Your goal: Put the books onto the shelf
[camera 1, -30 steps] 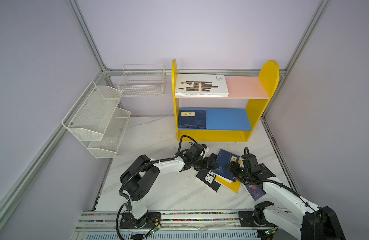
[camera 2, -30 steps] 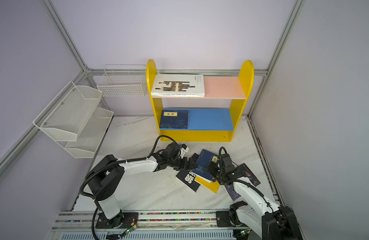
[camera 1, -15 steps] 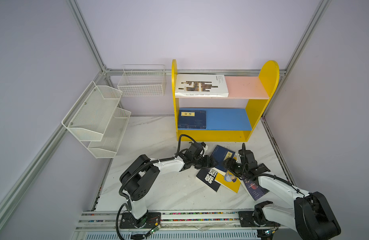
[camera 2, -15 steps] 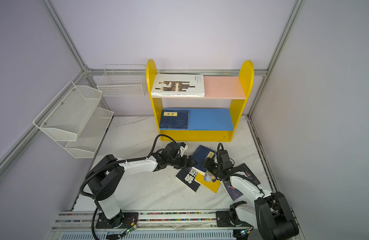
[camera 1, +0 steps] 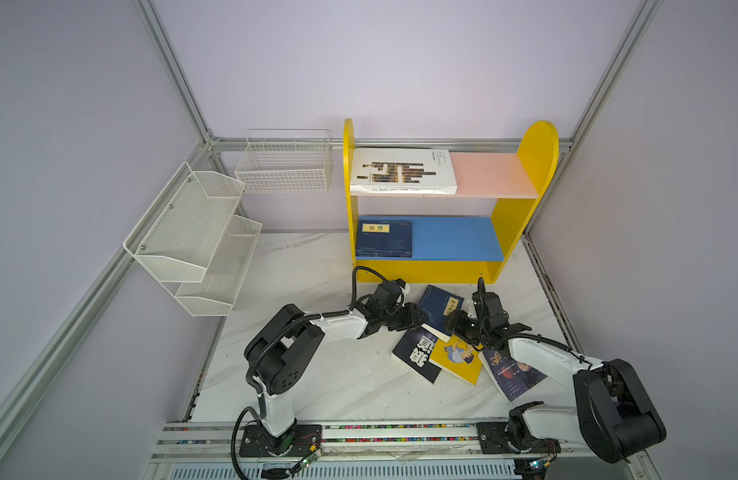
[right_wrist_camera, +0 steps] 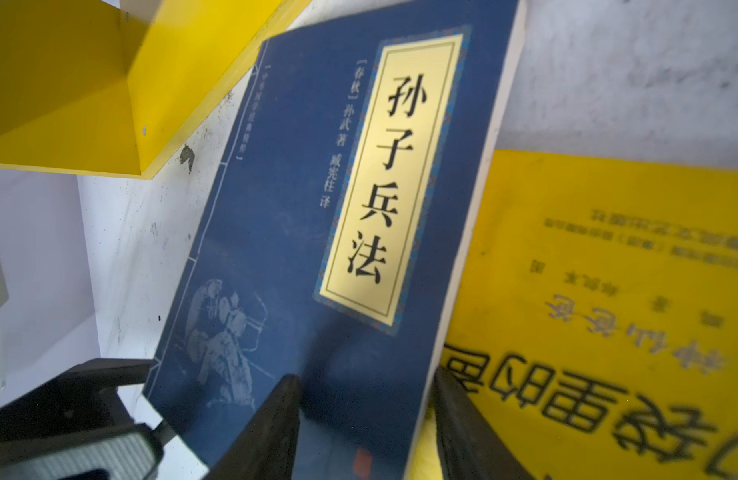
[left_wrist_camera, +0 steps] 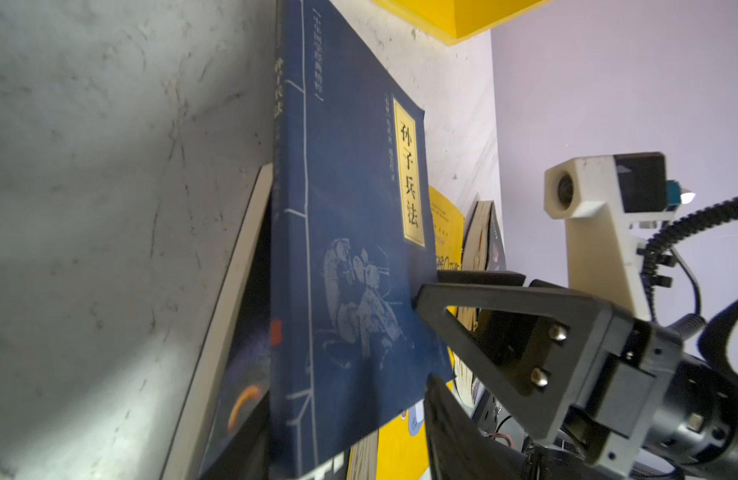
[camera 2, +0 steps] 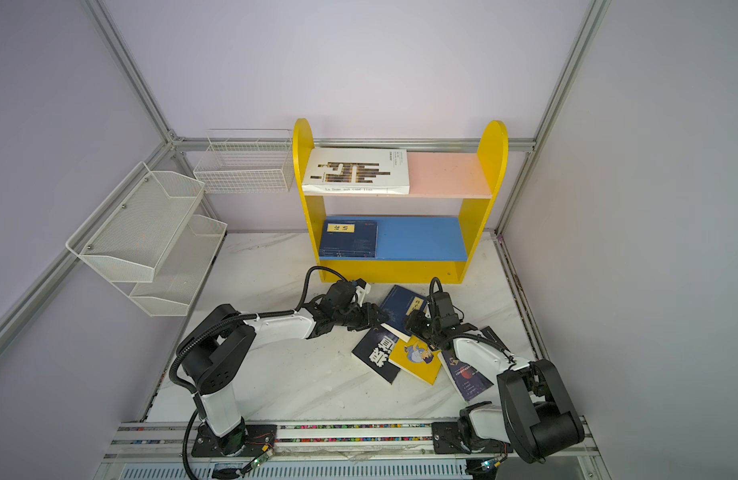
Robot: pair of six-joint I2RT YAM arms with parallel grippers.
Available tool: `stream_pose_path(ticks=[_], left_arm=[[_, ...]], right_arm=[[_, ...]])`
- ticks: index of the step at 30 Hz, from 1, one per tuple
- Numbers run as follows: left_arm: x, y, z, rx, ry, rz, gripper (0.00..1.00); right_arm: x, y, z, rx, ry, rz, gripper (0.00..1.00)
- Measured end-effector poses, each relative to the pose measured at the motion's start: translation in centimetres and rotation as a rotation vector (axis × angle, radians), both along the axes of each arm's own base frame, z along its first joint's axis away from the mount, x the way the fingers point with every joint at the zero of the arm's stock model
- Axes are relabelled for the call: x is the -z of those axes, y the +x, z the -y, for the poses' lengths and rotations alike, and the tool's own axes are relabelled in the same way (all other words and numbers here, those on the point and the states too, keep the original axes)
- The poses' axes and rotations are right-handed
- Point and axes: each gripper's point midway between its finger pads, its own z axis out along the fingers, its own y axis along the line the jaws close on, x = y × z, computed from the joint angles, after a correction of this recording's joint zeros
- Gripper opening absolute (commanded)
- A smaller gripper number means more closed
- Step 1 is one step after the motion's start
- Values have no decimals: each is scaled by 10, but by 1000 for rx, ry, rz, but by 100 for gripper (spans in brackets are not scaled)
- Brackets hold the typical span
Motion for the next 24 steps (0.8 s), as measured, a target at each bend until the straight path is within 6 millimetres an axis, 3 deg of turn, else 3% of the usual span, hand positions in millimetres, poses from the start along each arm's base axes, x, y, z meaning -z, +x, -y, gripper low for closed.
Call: stream_pose_path(ticks=[6, 10, 11, 14, 17, 21, 24], left_arm=[[-8, 4, 4, -4, -38, 11, 13], [-14, 4, 7, -5, -67, 10, 4], [-16, 4, 7, -5, -70, 11, 4], [-26, 1, 5, -3, -86, 19, 1], [-54, -7, 0, 8, -123, 50, 0], [-108, -19, -13, 5, -204, 110, 0], [-150, -26, -29, -20, -263, 169, 0]], right_arm=[[-1, 2, -1, -2, -1, 4, 54], [-3, 3, -2, 2, 8, 4, 57], [-4, 3, -2, 4, 15, 3, 59], [-16, 0, -6, 5, 54, 14, 78], [-44, -3, -9, 5, 114, 70, 88], [-101, -9, -11, 28, 230, 202, 95], [-130, -15, -11, 49, 308, 258, 96]])
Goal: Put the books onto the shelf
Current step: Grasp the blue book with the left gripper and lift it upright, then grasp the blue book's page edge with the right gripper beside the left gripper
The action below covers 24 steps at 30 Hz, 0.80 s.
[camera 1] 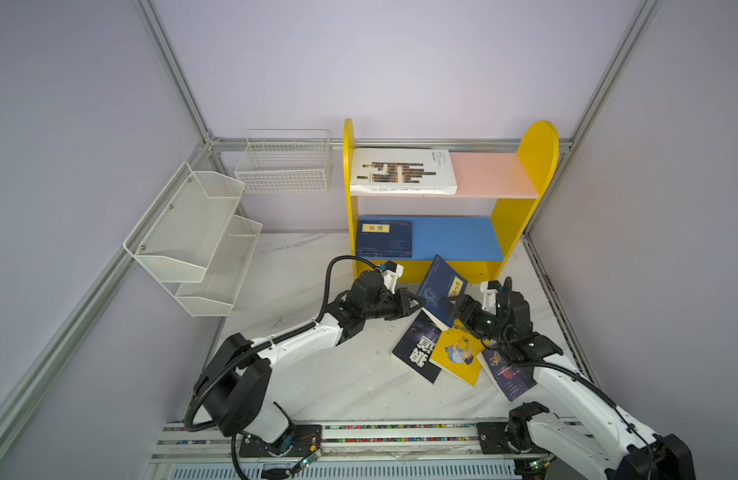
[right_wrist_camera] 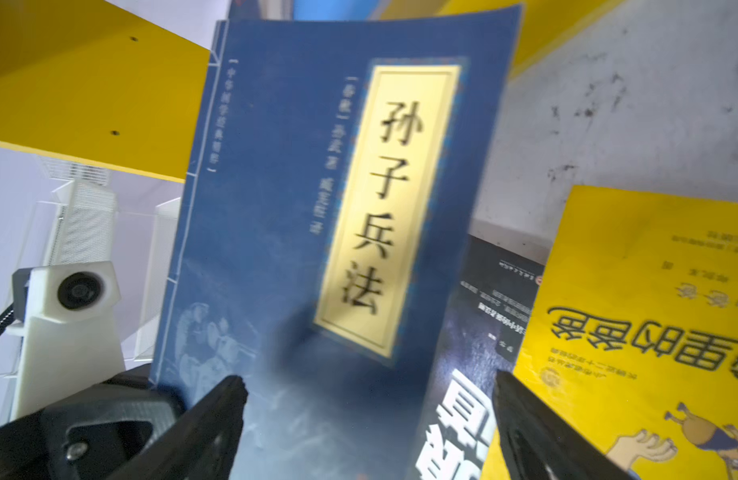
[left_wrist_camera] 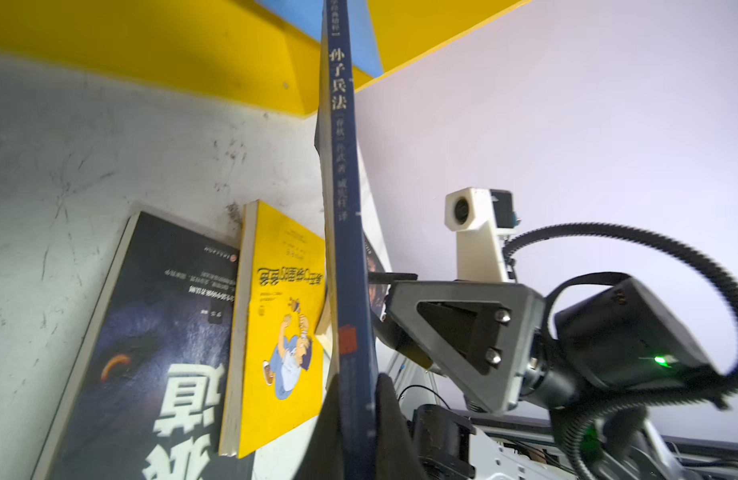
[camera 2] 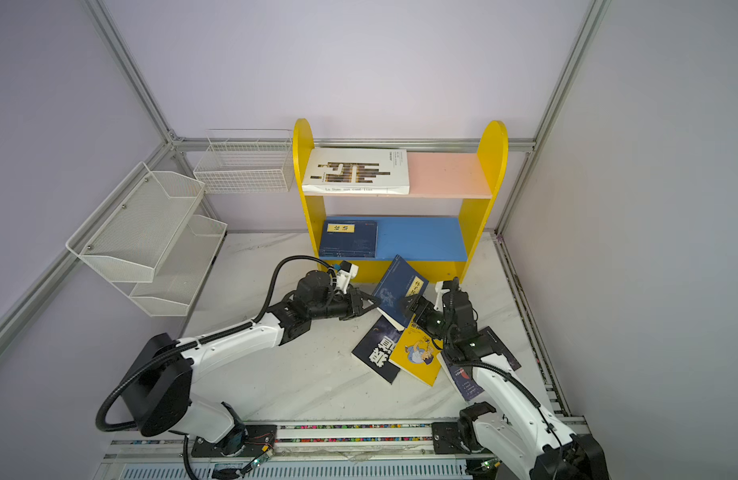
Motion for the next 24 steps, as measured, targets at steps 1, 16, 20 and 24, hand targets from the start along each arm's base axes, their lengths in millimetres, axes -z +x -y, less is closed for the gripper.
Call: stream_pose_path(ticks=[1, 16, 20, 24], left_arm=[[-14, -1, -7, -20, -23, 20, 0], [-59, 56, -69, -402, -151, 54, 0], [-56, 63, -72, -440, -156, 44, 0], [-69, 69, -76, -469, -210, 66, 0]], right_arm=[[-6, -1, -1, 6, 27, 7, 97], [-80, 9, -48, -77, 430, 143, 97], [-83, 10, -64, -89, 477, 149, 97], [-69, 15, -86, -101, 489, 112, 97]])
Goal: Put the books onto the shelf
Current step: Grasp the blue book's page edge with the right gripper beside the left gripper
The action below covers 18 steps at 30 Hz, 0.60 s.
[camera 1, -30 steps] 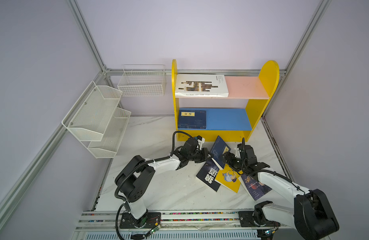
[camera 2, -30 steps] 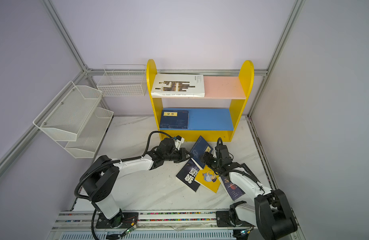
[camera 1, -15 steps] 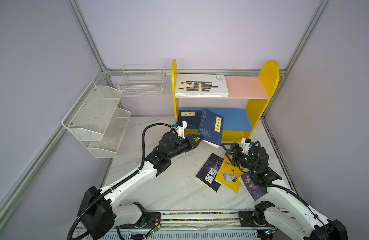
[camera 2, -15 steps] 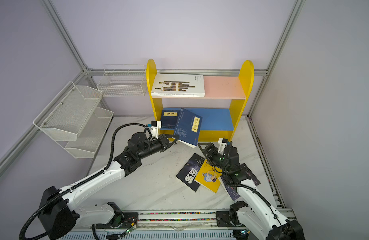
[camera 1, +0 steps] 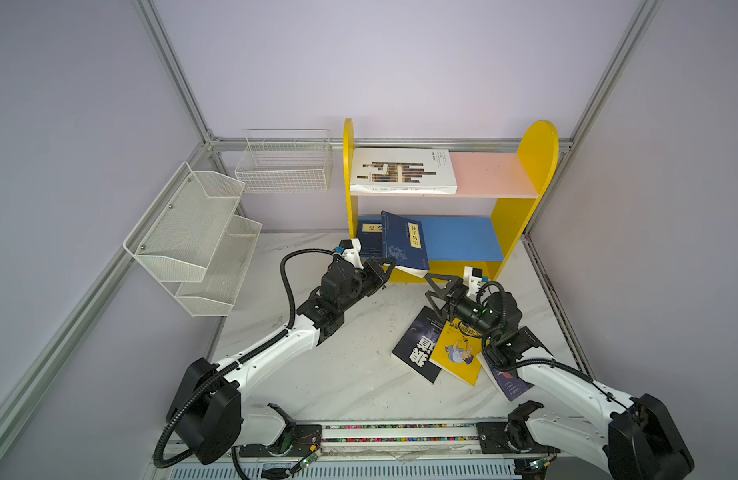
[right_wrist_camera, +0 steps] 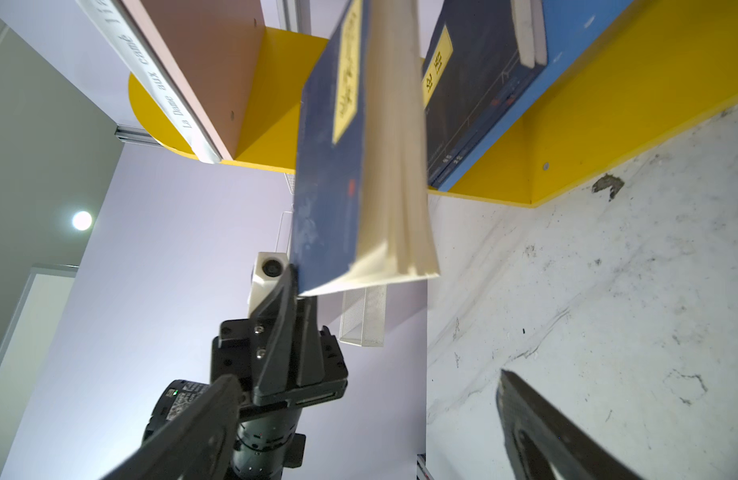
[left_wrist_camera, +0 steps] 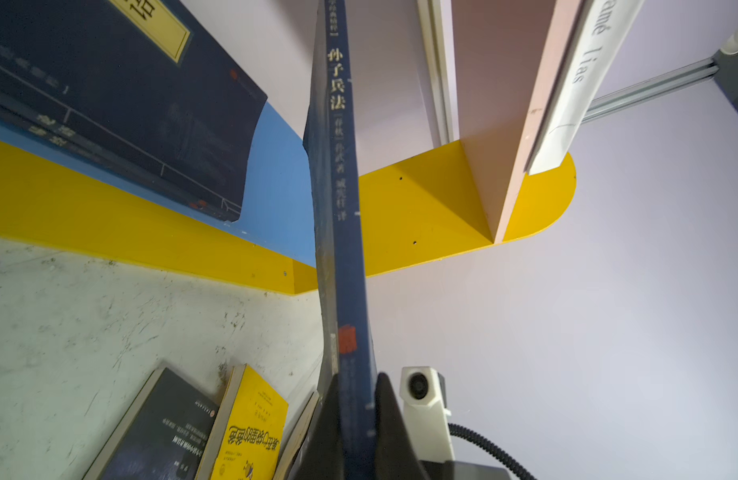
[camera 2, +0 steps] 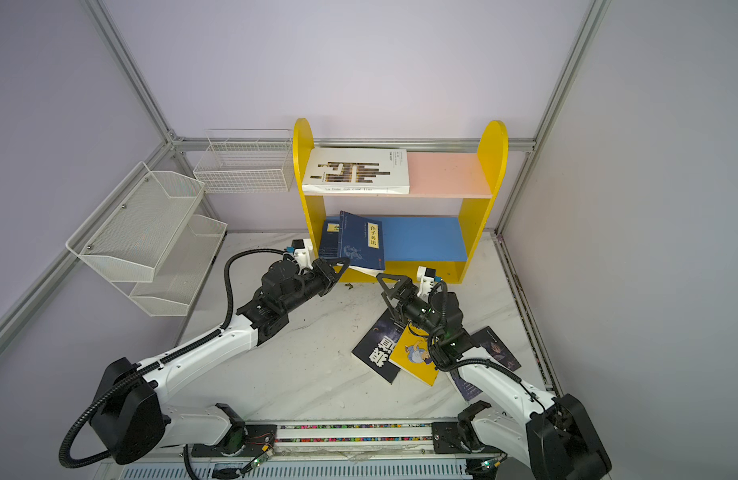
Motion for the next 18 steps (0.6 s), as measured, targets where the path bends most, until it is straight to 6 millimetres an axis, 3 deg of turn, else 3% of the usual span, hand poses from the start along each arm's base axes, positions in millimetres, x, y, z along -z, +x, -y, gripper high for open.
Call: stream_pose_path(ticks=[6, 13, 18], left_arm=[[-14, 4, -4, -27, -76, 24, 0], [-8, 3, -5, -35, -110, -7, 0], [-6, 3, -5, -35, -116, -15, 0]], right_arm=[[5, 19, -22, 8, 35, -2, 97], [-37, 49, -36, 45, 128, 127, 96], [-50, 61, -44, 63, 164, 164, 91]])
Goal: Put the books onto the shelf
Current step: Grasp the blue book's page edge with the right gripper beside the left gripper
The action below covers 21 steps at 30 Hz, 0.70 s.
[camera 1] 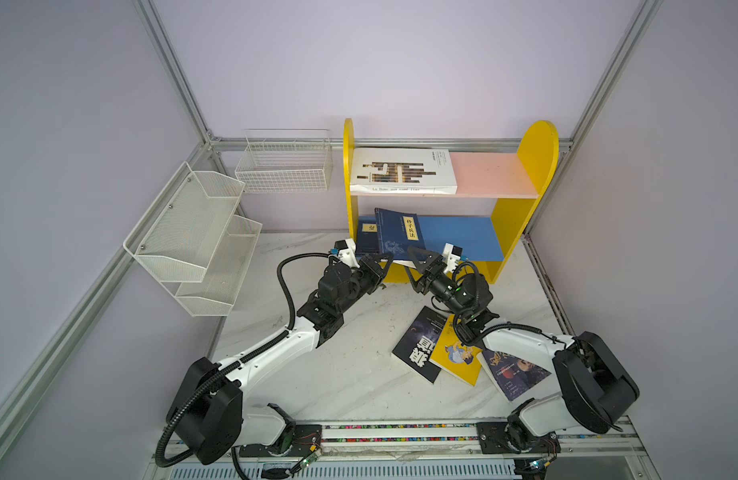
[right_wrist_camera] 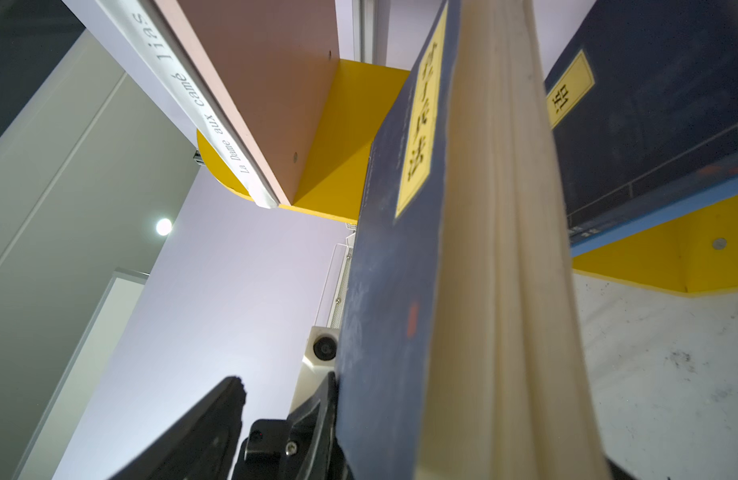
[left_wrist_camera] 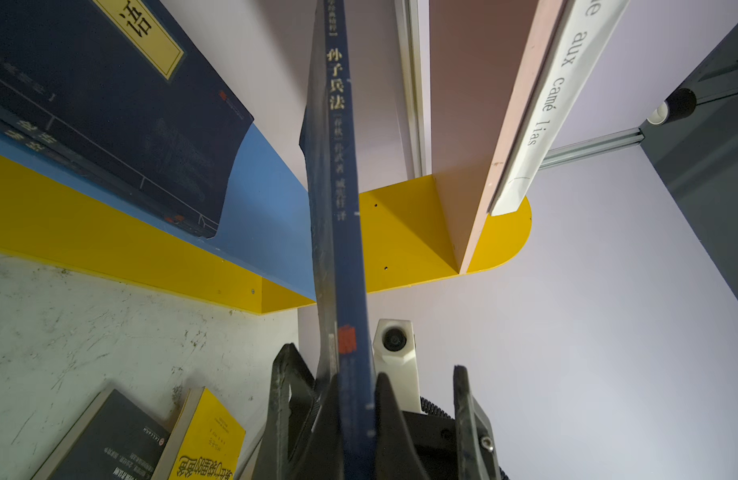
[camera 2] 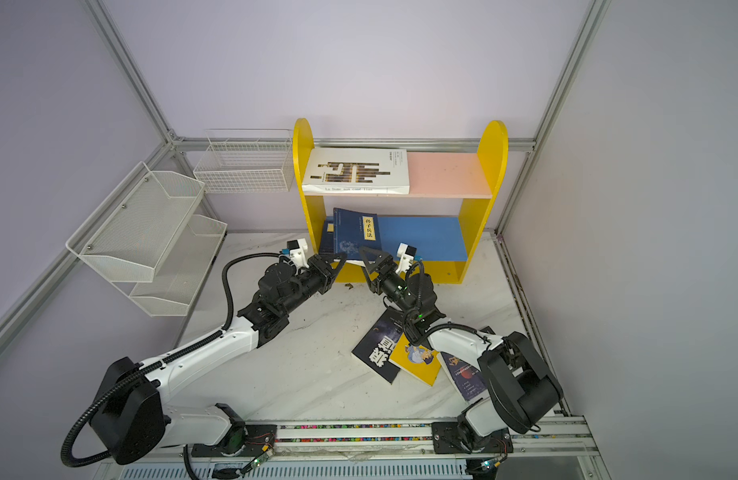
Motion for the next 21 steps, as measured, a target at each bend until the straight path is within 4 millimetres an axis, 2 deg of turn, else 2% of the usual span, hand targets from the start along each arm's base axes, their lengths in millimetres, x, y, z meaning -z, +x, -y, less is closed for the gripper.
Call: stream_pose_path(ticks=[3, 8, 12, 15, 17, 18, 21], left_arm=[[0, 0, 0, 1, -1, -2, 0], [5, -1, -2, -6, -10, -19, 0], [3, 0, -5, -22, -19, -13, 1], [1, -1, -6, -24, -20, -9, 15], [2, -2, -6, -22, -17, -14, 38], [2, -2, -6, -20, -10, -12, 53], [-1, -5, -7, -5, -4, -5, 79]], right_arm=[[-1, 9, -1, 27, 15, -2, 79], [-2, 27, -7, 55, 37, -11, 45], [1, 35, -10, 60, 48, -31, 31], [4, 36, -10, 66, 48, -45, 22], [3, 36, -9, 71, 52, -50, 21], [4, 36, -8, 70, 47, -57, 17], [8, 33, -6, 57, 22, -77, 16]])
